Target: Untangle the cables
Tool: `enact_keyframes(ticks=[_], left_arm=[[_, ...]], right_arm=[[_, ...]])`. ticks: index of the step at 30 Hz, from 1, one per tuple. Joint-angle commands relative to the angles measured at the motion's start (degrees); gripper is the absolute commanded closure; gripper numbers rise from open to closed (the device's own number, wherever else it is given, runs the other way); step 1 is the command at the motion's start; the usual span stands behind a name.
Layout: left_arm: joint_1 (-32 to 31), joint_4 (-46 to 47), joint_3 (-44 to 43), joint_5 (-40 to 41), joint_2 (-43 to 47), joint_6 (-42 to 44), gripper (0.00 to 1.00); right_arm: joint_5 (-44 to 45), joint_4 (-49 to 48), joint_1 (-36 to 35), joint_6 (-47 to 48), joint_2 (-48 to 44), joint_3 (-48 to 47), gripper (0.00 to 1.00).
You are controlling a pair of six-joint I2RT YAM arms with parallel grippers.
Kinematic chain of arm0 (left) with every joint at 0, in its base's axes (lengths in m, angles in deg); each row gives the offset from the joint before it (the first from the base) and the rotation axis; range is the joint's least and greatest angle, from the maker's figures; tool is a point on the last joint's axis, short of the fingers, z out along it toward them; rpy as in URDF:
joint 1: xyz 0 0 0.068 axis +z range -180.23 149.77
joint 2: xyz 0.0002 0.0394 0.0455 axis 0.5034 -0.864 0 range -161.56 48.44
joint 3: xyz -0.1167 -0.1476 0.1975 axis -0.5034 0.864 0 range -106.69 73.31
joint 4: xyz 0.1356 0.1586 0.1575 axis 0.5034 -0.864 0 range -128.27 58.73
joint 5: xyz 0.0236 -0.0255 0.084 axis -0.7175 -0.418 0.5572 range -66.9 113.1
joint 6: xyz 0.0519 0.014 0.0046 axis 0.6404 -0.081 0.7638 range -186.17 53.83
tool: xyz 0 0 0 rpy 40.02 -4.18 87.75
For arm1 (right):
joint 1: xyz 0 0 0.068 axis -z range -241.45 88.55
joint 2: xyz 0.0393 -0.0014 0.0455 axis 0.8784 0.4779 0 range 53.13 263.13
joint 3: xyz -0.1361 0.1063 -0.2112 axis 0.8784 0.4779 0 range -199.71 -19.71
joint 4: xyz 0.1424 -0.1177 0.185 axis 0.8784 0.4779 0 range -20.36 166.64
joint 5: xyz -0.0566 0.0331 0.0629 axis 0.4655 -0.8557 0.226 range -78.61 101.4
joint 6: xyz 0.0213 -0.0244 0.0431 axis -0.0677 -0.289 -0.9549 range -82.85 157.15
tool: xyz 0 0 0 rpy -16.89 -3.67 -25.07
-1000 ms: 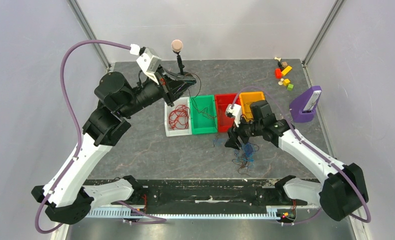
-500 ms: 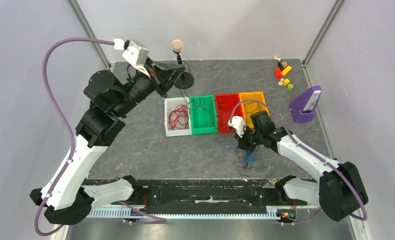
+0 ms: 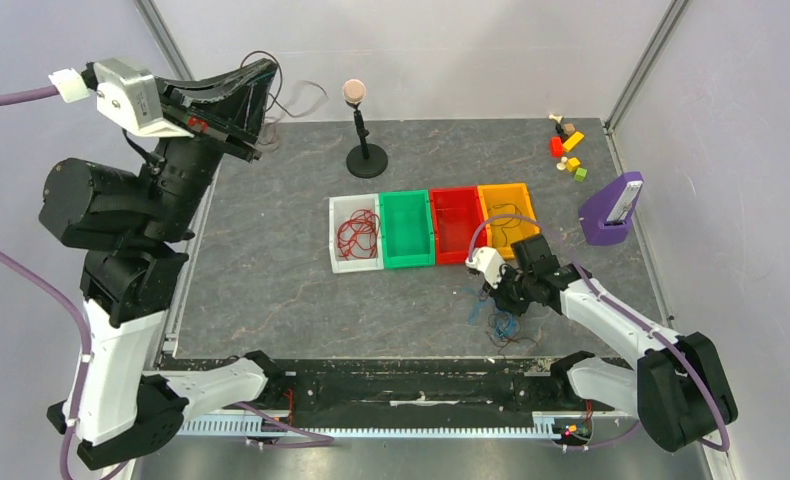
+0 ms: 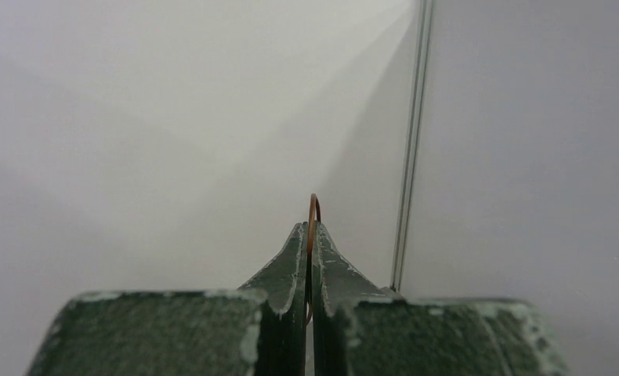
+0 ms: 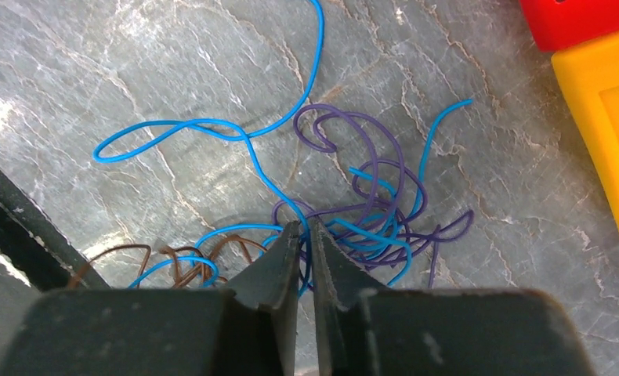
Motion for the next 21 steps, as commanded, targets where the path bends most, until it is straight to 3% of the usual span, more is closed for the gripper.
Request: enact_keyframes(ticks=[1, 4, 6, 14, 21], left_arm=[[0.2, 0.4, 0.0, -5.2, -1.4, 0.8, 0.98], [0.2, 0.2, 3.2, -10.7, -0.9, -2.4, 0.98], [0.1, 0.7, 5.3, -12.1, -0.8, -3.6, 0.98], [0.1, 3.8, 14.1, -22.2, -3.9, -8.6, 0.98], [0.2, 9.9, 21.7, -25.9, -8.4, -7.7, 0.98]], right_arm=[[-3.4, 1.8, 0.6, 0.0, -0.4, -3.8, 0.7], [-9.5, 2.8, 0.7, -3.8, -2.8, -10.0, 0.29], [-11.7, 2.9, 0.7, -6.0, -4.1, -14.4, 0.18], [-11.9, 3.0, 1.0, -11.9, -4.0, -26.8, 0.07], [-7.3, 0.8, 2.7, -14.0, -4.1, -24.2, 0.02]])
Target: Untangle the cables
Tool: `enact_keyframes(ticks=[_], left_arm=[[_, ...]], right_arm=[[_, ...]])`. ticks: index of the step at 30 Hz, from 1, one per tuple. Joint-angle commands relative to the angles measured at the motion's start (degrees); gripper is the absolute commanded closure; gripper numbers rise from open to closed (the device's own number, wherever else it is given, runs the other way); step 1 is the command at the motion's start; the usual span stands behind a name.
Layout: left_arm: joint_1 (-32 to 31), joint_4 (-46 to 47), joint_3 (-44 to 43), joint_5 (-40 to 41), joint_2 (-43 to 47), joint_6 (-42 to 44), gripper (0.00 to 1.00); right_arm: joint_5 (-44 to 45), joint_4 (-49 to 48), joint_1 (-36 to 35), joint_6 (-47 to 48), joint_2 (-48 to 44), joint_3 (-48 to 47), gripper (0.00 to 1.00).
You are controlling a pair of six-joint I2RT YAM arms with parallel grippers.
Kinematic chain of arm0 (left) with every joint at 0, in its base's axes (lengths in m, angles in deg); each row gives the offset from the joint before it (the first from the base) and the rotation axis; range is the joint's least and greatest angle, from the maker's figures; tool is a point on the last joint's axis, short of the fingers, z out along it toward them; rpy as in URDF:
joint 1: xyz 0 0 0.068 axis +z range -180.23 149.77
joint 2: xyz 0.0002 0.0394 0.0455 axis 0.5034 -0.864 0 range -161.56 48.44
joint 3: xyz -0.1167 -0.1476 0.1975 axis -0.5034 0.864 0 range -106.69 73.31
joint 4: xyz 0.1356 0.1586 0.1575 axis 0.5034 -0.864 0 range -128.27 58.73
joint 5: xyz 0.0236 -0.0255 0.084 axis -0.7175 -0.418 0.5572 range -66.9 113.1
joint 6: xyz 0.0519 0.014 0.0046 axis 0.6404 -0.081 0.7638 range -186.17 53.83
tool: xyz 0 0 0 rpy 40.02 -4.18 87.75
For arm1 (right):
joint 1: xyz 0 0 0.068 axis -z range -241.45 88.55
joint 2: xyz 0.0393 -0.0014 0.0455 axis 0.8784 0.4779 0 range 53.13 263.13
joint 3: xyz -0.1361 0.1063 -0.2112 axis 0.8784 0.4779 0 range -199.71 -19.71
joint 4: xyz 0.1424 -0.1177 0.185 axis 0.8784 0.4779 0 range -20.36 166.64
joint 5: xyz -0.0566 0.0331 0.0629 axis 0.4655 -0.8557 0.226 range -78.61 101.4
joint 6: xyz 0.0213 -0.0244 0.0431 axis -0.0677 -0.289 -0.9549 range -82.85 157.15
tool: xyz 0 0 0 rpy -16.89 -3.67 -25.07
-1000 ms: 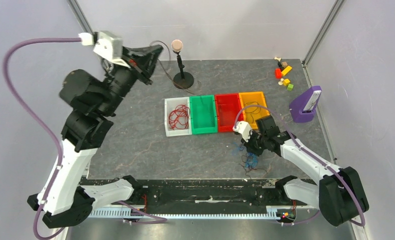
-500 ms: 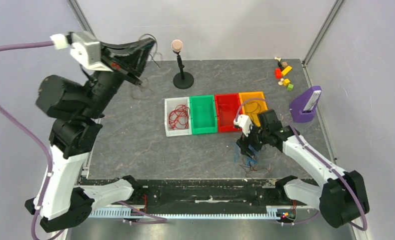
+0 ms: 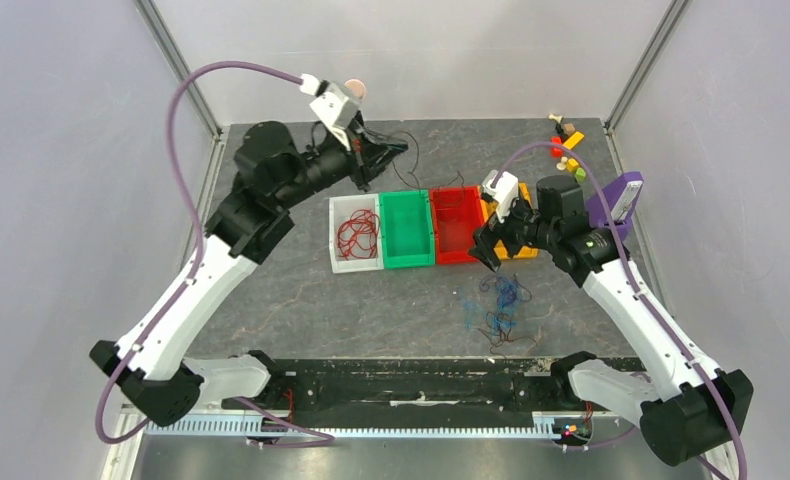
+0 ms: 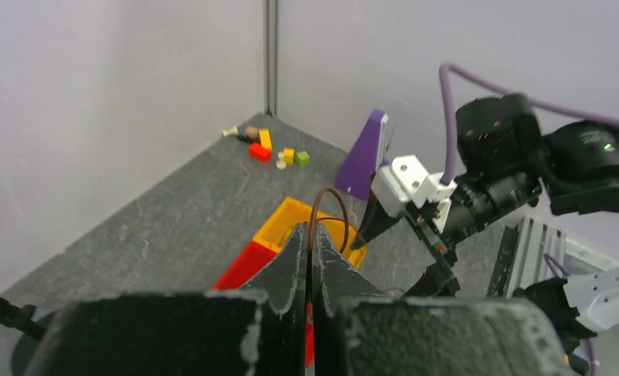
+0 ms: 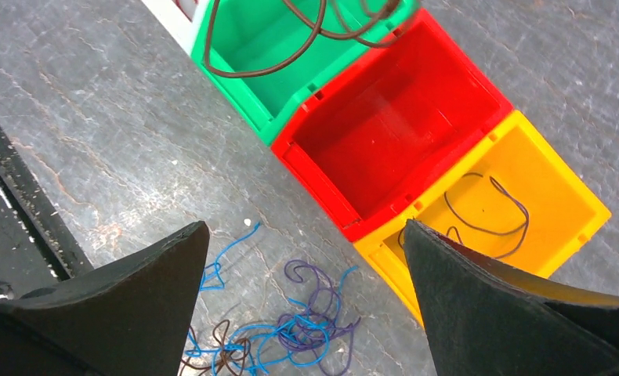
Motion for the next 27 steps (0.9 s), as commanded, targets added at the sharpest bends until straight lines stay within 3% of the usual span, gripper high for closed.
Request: enact_keyframes(ticks=[1, 20, 27], left_arm=[[0.2, 6.9, 3.4, -3.9, -1.7, -1.0, 0.98], [3.6, 13.3, 18.1, 1.1, -7.2, 2.4, 0.98], [5.3, 16.9, 19.8, 5.5, -12.4, 5.4, 0.98]], right_arm=[[2.6, -1.1, 1.4, -2.1, -0.4, 2.2, 0.02], [3.3, -1.7, 2.0, -0.7, 0.2, 7.3, 0.02], [3.5, -2.3, 6.1, -2.1, 1.9, 5.0, 0.02]])
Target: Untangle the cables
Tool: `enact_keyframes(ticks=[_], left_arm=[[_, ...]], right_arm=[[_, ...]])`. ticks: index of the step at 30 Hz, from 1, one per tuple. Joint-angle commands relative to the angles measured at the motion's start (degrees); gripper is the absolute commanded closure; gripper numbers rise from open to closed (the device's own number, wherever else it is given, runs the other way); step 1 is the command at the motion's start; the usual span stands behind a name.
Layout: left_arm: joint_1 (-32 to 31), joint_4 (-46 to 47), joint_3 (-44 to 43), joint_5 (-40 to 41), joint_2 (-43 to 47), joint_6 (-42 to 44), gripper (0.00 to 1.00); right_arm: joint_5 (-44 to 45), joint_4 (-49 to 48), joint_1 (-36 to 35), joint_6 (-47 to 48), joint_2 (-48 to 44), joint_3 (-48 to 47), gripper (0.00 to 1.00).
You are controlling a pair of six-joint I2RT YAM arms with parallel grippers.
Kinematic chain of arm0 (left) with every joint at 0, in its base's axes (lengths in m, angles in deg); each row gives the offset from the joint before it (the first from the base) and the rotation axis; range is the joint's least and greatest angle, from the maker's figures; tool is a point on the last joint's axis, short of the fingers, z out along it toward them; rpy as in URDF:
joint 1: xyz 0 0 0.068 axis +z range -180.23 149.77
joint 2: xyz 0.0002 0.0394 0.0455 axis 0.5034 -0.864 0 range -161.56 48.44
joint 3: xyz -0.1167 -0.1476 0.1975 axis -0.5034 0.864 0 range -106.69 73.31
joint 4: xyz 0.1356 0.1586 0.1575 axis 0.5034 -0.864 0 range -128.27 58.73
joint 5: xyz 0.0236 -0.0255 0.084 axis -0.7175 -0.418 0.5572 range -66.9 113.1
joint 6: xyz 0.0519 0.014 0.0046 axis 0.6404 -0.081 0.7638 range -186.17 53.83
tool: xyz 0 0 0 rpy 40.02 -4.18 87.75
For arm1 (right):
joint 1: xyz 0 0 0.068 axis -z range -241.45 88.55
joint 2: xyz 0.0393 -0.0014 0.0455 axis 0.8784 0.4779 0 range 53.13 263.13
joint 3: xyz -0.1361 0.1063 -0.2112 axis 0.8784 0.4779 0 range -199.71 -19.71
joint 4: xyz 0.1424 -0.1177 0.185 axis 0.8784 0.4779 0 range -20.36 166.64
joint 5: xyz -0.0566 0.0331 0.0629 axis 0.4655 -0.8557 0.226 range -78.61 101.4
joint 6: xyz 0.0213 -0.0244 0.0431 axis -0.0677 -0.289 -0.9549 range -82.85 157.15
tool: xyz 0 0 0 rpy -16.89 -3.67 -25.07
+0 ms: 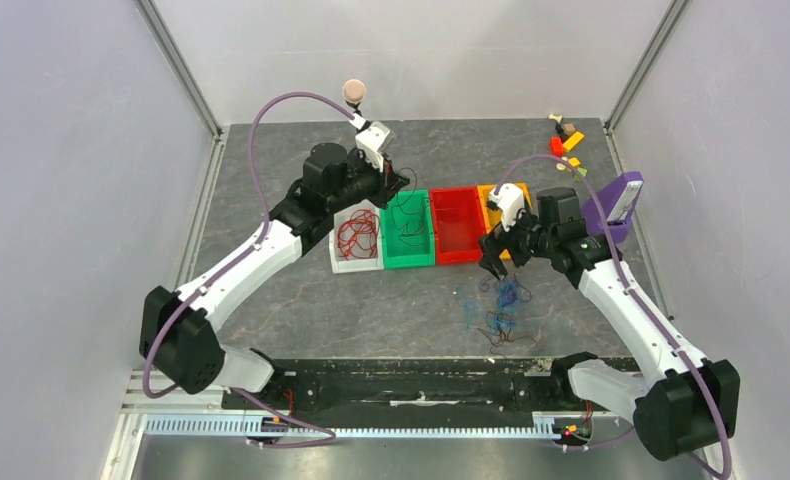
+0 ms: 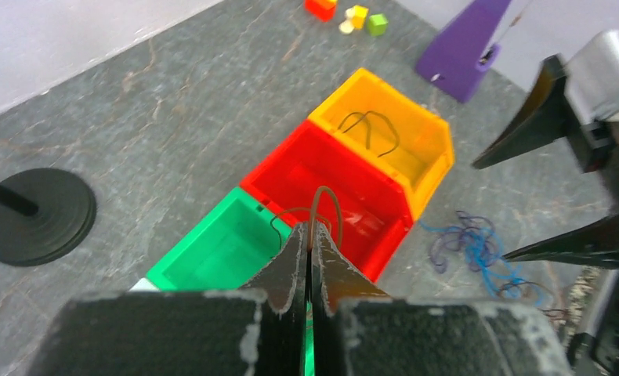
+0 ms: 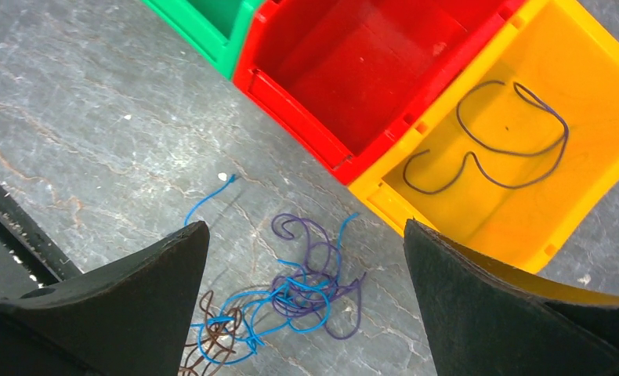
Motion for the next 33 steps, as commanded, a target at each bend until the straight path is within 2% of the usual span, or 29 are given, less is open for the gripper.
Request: enact_keyframes(ticks=[1, 4, 10, 15, 21, 25, 26, 27, 29, 31, 33], left_arm=[[1.4, 5.5, 0.0, 4.7, -2.5, 5.8, 0.98], [2.1, 5.1, -0.4, 6.7, -4.4, 8.2, 0.98], [2.0, 1.1, 0.2, 0.0, -9.7, 12.3, 0.98], [1.0, -0.5, -1.6, 0.1, -15.7, 12.9, 0.98], [-1.0, -2.8, -3.5, 4.5, -22.3, 14.0, 0.98], [-1.1, -4.9, -4.1, 6.7, -23.7, 13.2, 0.98], [-1.0, -5.2, -4.1, 6.3, -23.0, 13.0, 0.94], [-0.9, -5.3, -3.8, 5.4, -21.4, 12.7, 0.86], [-0.8, -5.5, -3.5, 3.1, -18.1, 11.8, 0.62], [-0.8, -7.8, -4.6, 1.1, -14.9, 10.4, 0.47], [-0.8, -11.1, -6.4, 0.0, -12.0, 9.3, 0.39]], right_arm=[[0.1, -1.7, 2.8, -1.2, 1.2, -2.3, 0.02], [-0.5, -1.8, 4.3, -1.1, 1.8, -2.6, 0.02], [-1.3, -0.7, 5.9, -0.7, 3.8, -2.8, 0.02], [-1.5, 0.9, 7.4, 0.9, 4.0, -2.9, 0.02], [-1.0, 3.4, 9.6, 3.5, 4.4, -3.8, 0.02], [-1.9, 9.7, 11.8, 8.6, 6.1, -7.1, 0.02], [-2.3, 11.4, 12.4, 10.3, 6.7, -8.1, 0.02], [-2.9, 13.3, 12.8, 11.7, 7.0, -8.8, 0.02], [-3.8, 16.4, 13.7, 14.3, 7.6, -10.0, 0.02], [-3.9, 18.7, 13.7, 15.9, 8.0, -10.5, 0.02], [-3.7, 19.9, 13.8, 16.5, 8.2, -10.7, 0.02]])
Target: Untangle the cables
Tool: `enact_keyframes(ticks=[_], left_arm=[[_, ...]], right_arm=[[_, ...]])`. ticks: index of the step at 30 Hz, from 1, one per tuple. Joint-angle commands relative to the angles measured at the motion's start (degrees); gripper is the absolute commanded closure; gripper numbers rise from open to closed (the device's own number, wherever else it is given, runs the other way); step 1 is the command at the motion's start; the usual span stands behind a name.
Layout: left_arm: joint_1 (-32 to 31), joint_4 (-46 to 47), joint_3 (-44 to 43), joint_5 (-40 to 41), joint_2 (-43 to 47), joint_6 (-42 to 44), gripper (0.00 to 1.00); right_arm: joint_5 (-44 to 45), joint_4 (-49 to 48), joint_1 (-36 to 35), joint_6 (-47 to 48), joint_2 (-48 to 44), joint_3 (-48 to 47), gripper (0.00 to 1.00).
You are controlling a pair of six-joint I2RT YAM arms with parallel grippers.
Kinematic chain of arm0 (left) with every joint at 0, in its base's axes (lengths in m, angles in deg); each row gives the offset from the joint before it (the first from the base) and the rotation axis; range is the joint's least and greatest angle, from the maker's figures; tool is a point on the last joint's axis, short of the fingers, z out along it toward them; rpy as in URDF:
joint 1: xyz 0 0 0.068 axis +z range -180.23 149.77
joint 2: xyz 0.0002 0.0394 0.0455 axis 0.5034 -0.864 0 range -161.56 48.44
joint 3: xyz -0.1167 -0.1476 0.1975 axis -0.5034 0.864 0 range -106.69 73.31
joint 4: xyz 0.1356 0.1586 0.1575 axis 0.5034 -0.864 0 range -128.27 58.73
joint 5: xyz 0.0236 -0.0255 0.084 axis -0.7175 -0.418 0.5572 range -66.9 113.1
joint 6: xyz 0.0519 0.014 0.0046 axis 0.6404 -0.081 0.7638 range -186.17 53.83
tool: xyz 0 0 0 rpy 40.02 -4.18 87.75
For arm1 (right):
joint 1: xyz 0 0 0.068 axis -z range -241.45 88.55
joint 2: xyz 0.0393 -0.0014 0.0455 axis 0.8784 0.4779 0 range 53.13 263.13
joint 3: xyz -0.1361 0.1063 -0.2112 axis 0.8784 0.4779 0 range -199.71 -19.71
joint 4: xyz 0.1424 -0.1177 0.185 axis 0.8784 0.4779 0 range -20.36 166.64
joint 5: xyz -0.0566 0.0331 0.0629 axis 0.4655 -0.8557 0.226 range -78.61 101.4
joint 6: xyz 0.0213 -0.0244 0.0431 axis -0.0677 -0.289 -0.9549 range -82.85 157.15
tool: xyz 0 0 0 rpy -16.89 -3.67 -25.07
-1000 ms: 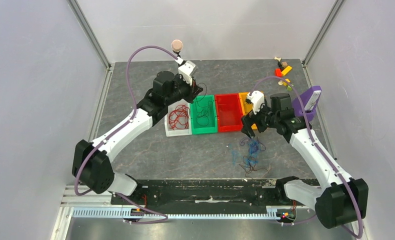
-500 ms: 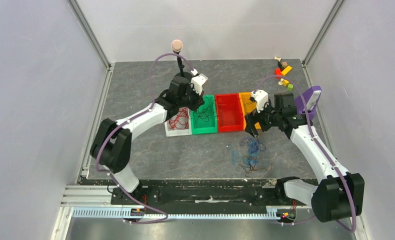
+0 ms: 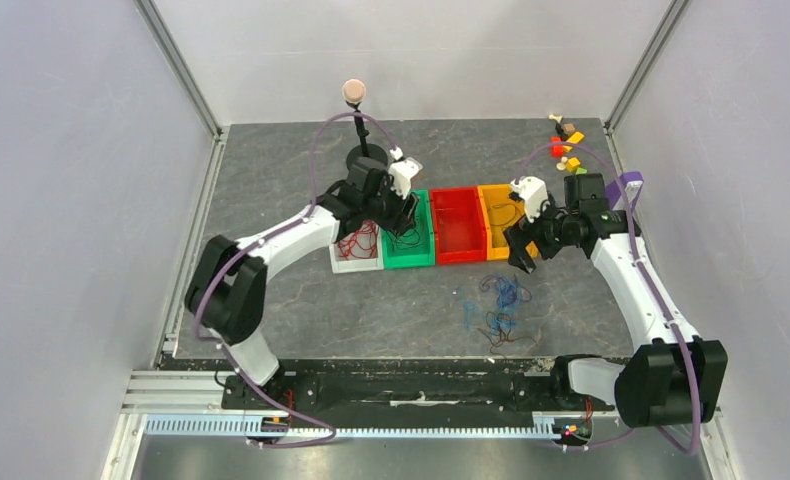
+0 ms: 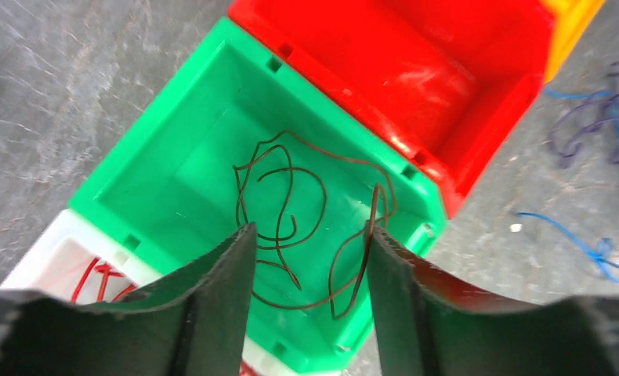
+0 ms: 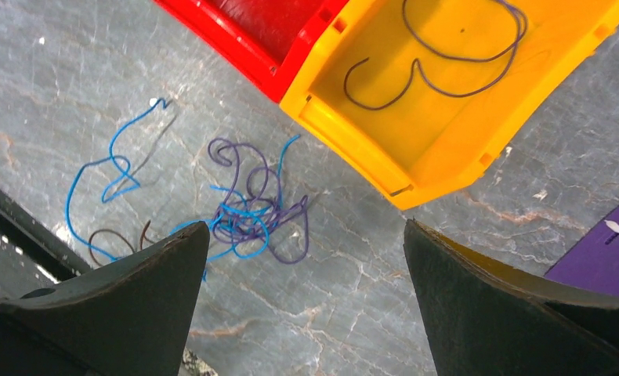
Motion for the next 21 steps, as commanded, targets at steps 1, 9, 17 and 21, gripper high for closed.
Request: enact_keyframes(ticks=[1, 9, 17, 21], left_arm=[[0.4, -4.2, -5.8, -4.4, 9.8, -1.1, 0.36], [3.0, -10.2, -5.5, -22.8, 19.1, 0.5, 0.29], [-12.1, -5.7, 6.7, -25.1, 19.6, 11.7, 0.35], [-18.4, -1.7, 6.1, -24.8, 12.5, 17.3, 0.31]], right_arm=[[-1.3, 5.8, 0.3, 4.4, 0.5, -2.4, 0.03], [-2.7, 9.6, 0.1, 6.9, 2.8, 2.4, 0.12], [-0.8, 4.8, -0.4, 4.9, 5.4, 10.2, 0.19], [1.2, 1.1, -0.4, 3.1, 7.1, 12.1, 0.21]])
